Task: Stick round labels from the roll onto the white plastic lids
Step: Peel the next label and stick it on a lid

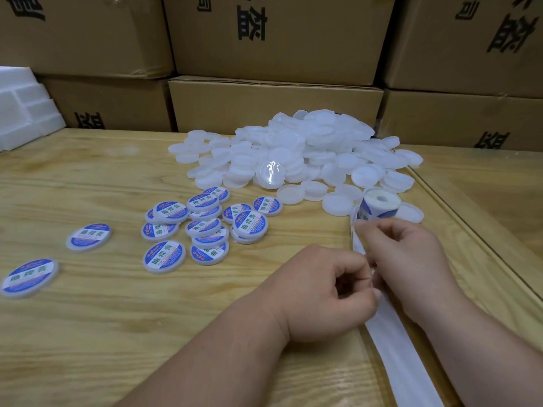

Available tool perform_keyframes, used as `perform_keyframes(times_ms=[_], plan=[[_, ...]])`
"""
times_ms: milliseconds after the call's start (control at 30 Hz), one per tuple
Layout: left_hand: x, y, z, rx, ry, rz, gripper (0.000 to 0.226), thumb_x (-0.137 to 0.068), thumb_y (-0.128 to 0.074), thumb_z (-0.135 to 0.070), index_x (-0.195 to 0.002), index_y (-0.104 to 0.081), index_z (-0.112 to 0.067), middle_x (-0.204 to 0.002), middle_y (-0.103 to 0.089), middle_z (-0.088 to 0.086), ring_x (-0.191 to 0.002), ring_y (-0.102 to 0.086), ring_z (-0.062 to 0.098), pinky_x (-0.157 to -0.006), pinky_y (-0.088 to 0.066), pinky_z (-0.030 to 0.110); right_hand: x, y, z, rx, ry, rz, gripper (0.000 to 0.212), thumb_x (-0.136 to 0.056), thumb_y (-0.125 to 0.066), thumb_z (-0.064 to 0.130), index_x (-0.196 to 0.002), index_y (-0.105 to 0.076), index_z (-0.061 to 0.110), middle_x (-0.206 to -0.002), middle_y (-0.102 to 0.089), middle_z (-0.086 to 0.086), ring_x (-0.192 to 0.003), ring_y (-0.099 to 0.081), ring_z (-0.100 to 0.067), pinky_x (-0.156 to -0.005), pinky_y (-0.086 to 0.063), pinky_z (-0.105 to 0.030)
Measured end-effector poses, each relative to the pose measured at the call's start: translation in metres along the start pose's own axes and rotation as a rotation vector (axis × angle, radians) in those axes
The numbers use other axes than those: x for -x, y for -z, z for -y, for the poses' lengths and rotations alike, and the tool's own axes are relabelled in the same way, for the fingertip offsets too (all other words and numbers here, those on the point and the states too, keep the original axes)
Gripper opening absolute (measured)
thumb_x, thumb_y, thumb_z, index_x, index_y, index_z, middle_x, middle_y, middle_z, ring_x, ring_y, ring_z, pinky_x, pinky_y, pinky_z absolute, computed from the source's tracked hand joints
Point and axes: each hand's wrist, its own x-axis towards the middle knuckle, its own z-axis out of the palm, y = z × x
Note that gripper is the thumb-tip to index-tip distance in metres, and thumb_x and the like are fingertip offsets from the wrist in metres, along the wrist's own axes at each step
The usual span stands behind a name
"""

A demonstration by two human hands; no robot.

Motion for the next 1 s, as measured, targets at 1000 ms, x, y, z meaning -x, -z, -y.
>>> perform_keyframes(times_ms=[1000], plan=[[-0.018, 0.015, 0.011, 1.181, 0.296, -0.552, 0.044, -0.076, -0.072, -0.048, -0.101, -0.055, -0.016, -0.081, -0.075, 0.004, -0.069, -0.074, 0.024, -0.043, -0.047, 0.024, -0.009, 0.007, -0.009, 0.230, 0.009, 0.159, 0.025, -0.086, -0.069, 0.038, -0.069, -0.066, 0.020, -0.060, -0.061, -0.002, -0.053, -0.051, -0.011, -0.055, -0.041, -0.028]])
